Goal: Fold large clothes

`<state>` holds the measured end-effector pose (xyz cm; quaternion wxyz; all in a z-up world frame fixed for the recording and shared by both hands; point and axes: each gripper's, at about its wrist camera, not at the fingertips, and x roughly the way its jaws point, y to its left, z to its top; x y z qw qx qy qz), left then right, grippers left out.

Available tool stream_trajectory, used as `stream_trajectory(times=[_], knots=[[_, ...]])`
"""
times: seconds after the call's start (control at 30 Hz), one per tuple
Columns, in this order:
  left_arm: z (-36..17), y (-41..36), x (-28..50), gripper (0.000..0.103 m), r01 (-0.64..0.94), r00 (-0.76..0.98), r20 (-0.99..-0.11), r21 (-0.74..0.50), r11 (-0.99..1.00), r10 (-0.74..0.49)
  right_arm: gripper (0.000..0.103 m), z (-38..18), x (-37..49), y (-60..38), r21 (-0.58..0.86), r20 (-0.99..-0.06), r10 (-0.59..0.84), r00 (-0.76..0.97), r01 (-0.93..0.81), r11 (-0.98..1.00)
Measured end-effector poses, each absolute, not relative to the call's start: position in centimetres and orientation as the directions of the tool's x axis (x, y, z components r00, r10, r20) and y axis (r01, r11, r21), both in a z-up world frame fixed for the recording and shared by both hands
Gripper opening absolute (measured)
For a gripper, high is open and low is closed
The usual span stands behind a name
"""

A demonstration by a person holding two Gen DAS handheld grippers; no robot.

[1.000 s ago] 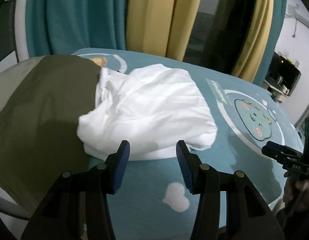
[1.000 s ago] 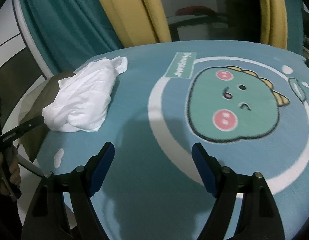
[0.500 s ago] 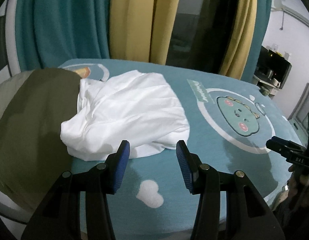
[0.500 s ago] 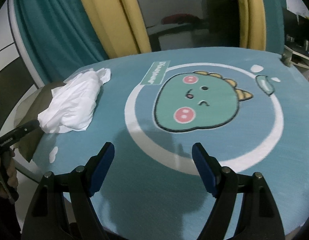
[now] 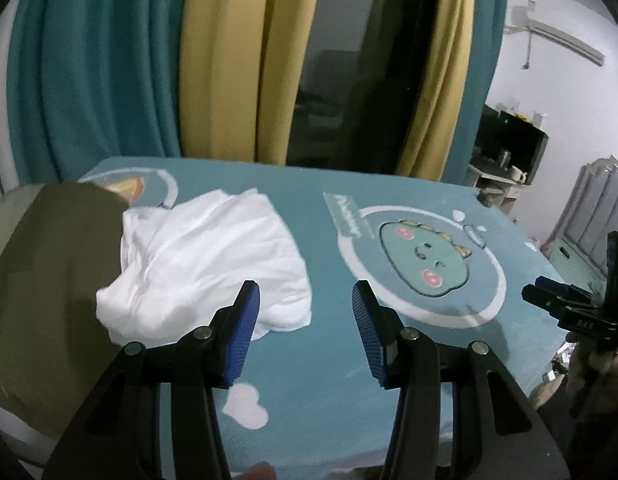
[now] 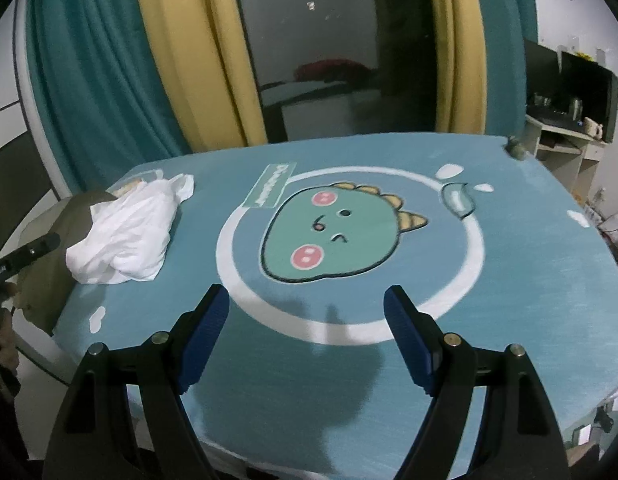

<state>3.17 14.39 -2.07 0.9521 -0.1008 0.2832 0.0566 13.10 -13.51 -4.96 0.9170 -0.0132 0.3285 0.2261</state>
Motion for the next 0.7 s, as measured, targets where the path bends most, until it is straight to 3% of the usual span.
stream_trajectory(times=[0.17, 0.3, 0.43, 0.7], knots=[[-0.5, 13.0, 3.2, 0.051, -0.135, 0.860, -0.508, -0.139, 0.981, 0.046, 0.081, -3.5, 12.5, -14.8, 0.088, -0.583, 0.368, 0.724, -0.394, 0.915], [0.7, 12.2, 3.0, 0.051, -0.119, 0.880, -0.472, -0.121, 0.985, 0.049, 0.091, -2.0, 11.9, -15.8, 0.085, -0.545, 0.360, 0.757, -0.377, 0.922], [2.0, 11.6, 2.8, 0.065, -0.122, 0.898, -0.434, -0.095, 0.988, 0.069, 0.094, -0.4, 11.3, -16.0, 0.056, -0.513, 0.349, 0.784, -0.376, 0.925], [4.7, 11.0, 1.7, 0.080, -0.131, 0.931, -0.352, -0.069, 0.989, 0.098, 0.095, 3.3, 10.0, -16.4, 0.011, -0.419, 0.351, 0.838, -0.382, 0.924]])
